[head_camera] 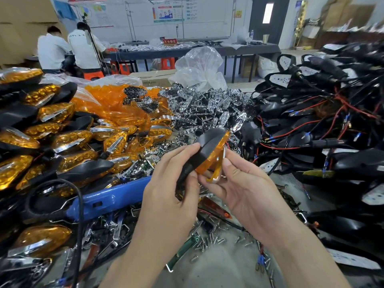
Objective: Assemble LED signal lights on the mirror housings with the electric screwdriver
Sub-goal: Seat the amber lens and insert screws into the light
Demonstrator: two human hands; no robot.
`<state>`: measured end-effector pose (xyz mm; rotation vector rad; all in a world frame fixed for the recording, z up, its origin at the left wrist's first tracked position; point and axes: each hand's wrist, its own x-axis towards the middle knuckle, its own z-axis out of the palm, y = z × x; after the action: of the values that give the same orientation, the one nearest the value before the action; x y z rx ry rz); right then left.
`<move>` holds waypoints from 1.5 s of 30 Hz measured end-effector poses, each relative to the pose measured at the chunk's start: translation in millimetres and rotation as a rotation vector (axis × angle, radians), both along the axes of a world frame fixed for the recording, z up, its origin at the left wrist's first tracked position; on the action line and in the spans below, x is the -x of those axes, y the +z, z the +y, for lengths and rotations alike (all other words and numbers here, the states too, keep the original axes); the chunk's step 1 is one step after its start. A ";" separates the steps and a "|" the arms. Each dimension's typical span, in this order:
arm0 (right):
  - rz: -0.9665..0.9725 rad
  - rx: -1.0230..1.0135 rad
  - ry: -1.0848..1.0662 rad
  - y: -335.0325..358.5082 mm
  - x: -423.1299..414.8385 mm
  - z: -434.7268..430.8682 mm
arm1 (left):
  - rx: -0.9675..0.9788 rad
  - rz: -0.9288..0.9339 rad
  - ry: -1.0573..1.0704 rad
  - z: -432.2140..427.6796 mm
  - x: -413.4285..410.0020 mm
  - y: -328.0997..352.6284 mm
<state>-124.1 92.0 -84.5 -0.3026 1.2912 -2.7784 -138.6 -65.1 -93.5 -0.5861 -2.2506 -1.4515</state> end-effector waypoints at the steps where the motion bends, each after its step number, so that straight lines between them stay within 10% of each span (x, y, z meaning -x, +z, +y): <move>1: -0.006 0.002 0.003 -0.5 0.5 0.7 | 0.020 0.059 0.053 0.6 -0.5 -0.9; 45: -0.072 -0.253 -0.035 -2.9 0.9 0.0 | -0.001 -0.107 -0.220 -1.0 -9.6 4.7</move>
<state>-125.0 92.0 -87.4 -0.1652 1.6209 -2.5851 -129.0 -66.1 -88.9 -0.7943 -2.3269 -1.6239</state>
